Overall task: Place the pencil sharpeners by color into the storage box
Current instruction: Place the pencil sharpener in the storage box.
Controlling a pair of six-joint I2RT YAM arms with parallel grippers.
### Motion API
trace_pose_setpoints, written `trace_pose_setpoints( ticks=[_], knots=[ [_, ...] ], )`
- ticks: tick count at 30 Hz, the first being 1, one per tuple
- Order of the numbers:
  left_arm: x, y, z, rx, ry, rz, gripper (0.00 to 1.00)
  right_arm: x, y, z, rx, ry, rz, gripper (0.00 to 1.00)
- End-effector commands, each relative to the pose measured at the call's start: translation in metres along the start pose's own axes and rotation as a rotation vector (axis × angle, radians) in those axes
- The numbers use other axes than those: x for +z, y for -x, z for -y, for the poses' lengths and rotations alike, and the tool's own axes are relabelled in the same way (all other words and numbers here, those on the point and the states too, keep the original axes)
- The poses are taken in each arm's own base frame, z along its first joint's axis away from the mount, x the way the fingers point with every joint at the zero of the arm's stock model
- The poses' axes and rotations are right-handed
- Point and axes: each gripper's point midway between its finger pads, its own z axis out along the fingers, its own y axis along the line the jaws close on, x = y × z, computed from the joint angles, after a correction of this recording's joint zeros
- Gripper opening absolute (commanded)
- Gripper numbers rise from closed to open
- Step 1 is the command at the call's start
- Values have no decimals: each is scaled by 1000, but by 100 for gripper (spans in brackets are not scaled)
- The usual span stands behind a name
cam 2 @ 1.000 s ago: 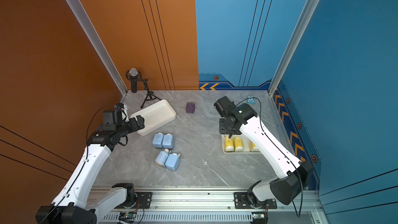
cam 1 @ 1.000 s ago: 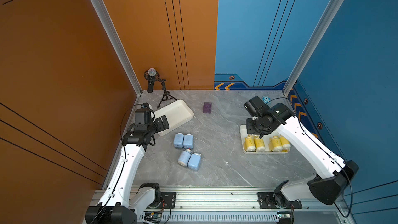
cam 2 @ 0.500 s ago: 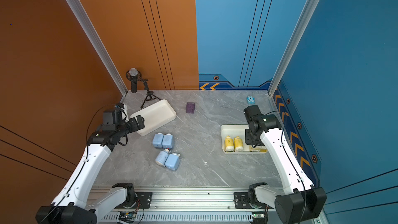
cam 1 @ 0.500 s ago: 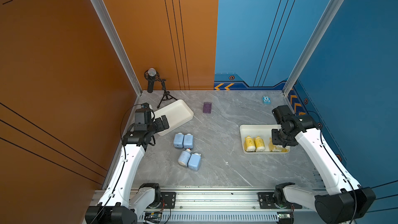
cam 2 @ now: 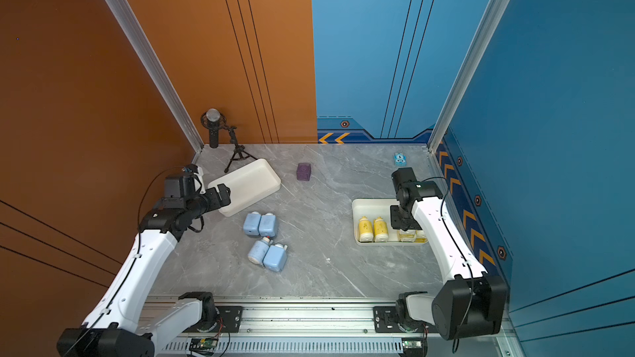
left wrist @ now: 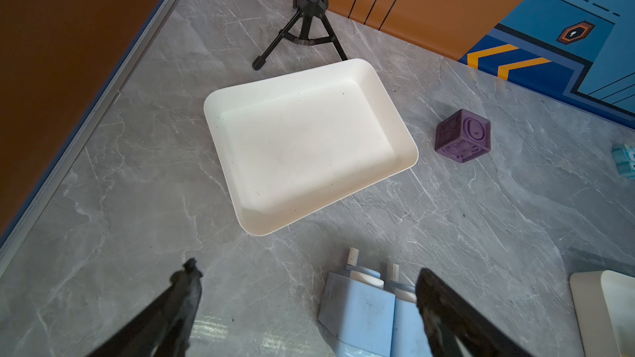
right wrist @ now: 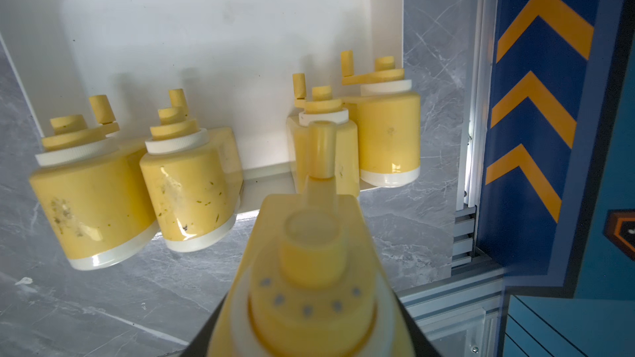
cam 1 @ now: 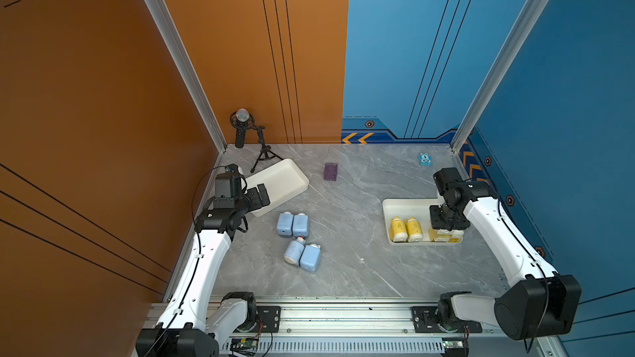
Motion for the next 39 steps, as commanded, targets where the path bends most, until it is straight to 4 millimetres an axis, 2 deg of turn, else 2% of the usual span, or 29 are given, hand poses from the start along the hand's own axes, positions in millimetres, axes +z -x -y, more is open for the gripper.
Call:
trace_pose_setpoints(
  ticks=[1, 19, 39],
  knots=[
    [4, -7, -3, 15, 21, -20, 98, 7, 9, -6, -19, 28, 17, 28],
    [5, -8, -6, 17, 33, -24, 98, 32, 16, -18, -62, 71, -32, 29],
    [7, -9, -7, 22, 42, -31, 98, 58, 12, -25, -64, 97, -91, 30]
  ],
)
